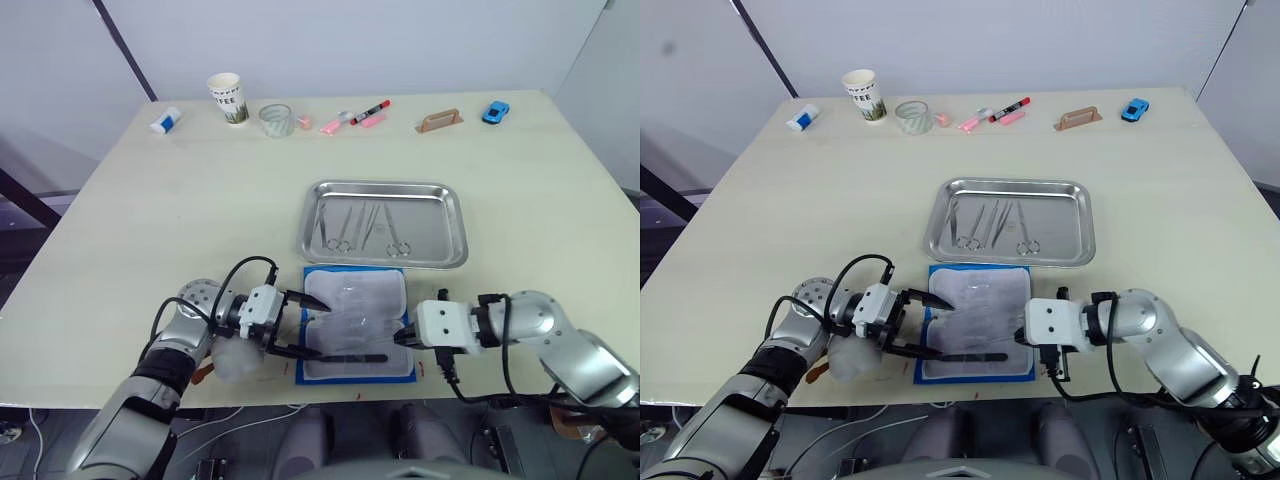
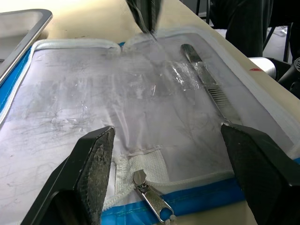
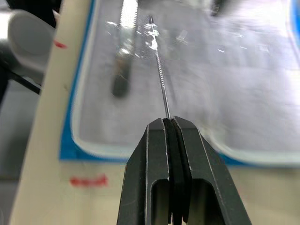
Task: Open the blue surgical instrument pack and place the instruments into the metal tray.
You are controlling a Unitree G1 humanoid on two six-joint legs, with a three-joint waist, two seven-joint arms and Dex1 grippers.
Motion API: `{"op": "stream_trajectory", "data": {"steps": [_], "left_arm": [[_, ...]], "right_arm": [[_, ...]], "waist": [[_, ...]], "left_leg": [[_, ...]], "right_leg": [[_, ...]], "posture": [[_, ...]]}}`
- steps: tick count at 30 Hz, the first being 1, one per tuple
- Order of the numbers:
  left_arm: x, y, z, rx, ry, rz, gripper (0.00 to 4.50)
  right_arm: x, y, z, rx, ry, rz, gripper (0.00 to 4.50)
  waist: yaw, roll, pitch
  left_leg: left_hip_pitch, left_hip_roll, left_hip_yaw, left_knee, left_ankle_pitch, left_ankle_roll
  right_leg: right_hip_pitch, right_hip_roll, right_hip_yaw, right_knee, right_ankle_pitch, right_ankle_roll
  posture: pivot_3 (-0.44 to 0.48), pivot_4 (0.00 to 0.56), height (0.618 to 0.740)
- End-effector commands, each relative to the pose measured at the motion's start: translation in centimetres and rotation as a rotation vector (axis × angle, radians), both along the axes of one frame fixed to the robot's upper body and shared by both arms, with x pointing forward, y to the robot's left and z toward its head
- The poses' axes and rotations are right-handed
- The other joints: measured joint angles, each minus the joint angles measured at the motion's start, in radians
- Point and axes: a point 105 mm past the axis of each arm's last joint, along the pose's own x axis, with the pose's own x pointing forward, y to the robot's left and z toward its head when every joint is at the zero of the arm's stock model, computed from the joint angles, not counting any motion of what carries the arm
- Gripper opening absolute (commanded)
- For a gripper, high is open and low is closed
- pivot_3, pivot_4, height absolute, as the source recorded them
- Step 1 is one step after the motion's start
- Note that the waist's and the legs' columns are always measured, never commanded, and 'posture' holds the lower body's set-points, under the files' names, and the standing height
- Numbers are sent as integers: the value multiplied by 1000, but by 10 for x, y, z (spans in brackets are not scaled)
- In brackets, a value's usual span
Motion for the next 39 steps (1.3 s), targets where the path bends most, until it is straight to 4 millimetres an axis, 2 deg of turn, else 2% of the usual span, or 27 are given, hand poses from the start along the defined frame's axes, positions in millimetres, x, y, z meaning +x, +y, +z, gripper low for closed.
{"op": "stream_trajectory", "data": {"steps": [1, 6, 15, 19, 25, 29, 35, 39], "left_arm": [[-20, 14, -33, 129, 123, -26, 3829], [-20, 14, -34, 129, 123, -27, 3829], [-21, 12, -34, 121, 125, -30, 3829], [-20, 12, -34, 120, 126, -28, 3829], [-20, 11, -34, 120, 126, -29, 3829], [-21, 11, -34, 118, 125, -29, 3829], [-21, 11, -34, 118, 125, -28, 3829], [-21, 12, -34, 118, 126, -26, 3829]], "right_arm": [[0, -8, 17, -19, -70, 12, 62], [-2, -17, 22, -36, -72, 3, 62], [1, -54, 25, -69, -65, -94, 62], [7, -66, 31, -14, -46, -172, 62], [25, -59, 46, 195, -24, -349, 62], [41, -54, 52, 286, -16, -478, 62], [76, -55, 63, 412, -23, -738, 62], [89, -51, 64, 457, 2, -845, 62]], "waist": [[0, 0, 0], [0, 0, 0], [2, -2, 2], [1, -2, 2], [1, -2, 2], [0, -1, 1], [1, 2, -1], [-1, 4, -2]], "left_leg": [[0, 0, 0, 0, 0, 0], [0, 0, 0, 0, 0, 0], [0, 0, 1, 0, 0, 0], [0, 0, 1, 0, 0, 0], [1, 0, 1, 0, 0, 0], [1, 0, 1, 0, 0, 0], [0, 0, 0, 0, 0, 0], [-1, 0, 0, 0, 0, 0]], "right_leg": [[0, 0, 0, 0, 0, 0], [0, 0, 0, 0, 0, 0], [0, -1, 0, 0, 0, 0], [0, 0, 1, 0, 0, 0], [1, 0, 1, 0, 0, 0], [1, 0, 2, 0, 0, 0], [1, 7, 11, 0, 0, 0], [1, 8, 12, 0, 0, 0]], "posture": [[0, 150, 740], [0, 150, 740], [0, 150, 740], [0, 150, 740], [0, 150, 740], [0, 150, 740], [0, 150, 740], [0, 150, 740]]}}
